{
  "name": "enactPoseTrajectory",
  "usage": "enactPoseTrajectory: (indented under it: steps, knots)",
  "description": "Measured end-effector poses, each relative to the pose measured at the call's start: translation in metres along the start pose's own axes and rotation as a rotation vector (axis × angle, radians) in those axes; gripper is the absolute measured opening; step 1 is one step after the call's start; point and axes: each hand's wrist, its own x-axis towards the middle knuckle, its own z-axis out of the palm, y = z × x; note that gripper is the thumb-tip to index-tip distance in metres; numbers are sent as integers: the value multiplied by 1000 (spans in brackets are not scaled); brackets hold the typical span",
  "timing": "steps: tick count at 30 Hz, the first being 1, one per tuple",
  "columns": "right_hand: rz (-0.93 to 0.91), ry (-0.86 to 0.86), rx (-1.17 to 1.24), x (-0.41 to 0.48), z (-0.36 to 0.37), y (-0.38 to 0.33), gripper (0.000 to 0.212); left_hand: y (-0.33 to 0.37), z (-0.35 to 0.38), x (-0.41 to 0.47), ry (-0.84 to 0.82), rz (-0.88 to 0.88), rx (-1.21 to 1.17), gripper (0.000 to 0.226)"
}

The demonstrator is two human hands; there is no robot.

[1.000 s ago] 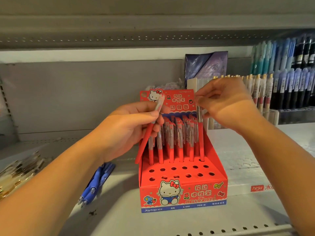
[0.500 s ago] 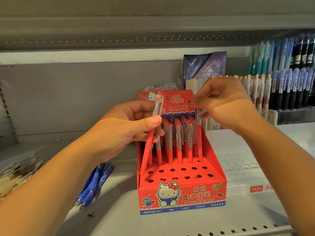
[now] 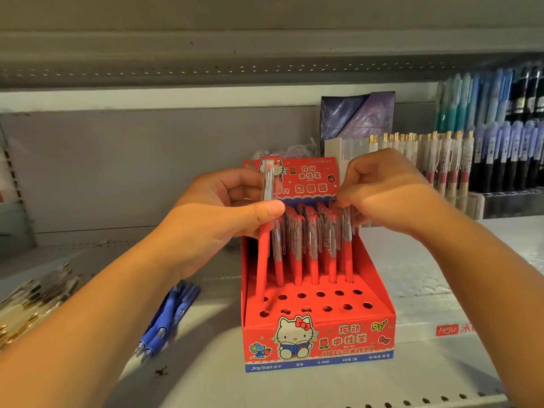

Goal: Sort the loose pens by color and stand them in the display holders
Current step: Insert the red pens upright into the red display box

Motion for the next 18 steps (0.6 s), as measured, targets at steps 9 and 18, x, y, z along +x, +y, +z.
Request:
enactPoseTrajectory:
  steps: [9, 18]
  knots:
    - [10, -128, -274, -1, -2, -1, 14, -1, 0, 3, 54, -8, -35, 35]
    - [-166, 100, -130, -2, 6, 4, 14, 0, 3, 2, 48, 9, 30, 43]
